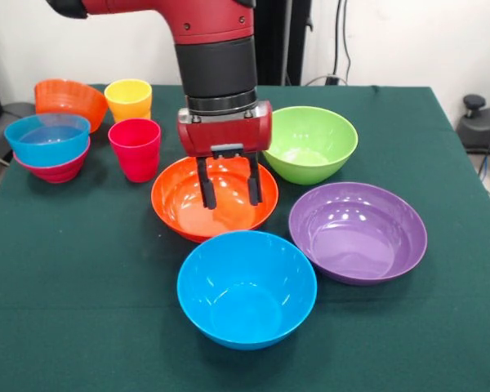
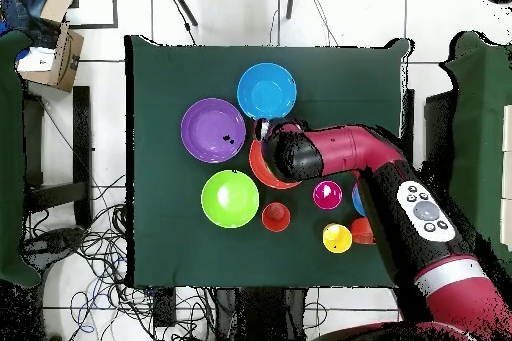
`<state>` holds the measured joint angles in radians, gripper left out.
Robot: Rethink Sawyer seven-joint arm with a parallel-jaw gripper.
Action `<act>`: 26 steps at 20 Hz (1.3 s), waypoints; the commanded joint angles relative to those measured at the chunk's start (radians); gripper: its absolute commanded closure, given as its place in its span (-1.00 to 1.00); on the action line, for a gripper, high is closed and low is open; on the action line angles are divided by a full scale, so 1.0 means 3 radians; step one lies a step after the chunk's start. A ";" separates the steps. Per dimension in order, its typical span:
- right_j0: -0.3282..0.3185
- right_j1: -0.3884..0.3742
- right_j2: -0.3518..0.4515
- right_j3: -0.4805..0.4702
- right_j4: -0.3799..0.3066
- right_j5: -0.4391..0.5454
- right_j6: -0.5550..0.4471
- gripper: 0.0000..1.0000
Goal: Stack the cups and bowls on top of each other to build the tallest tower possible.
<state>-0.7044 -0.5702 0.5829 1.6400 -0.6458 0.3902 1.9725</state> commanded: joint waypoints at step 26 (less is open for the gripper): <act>0.0570 0.0360 -0.0718 -0.0858 -0.0062 0.0553 -0.0112 -1.00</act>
<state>-0.5304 -0.5160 0.4155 1.4779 -0.6699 0.4216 1.9725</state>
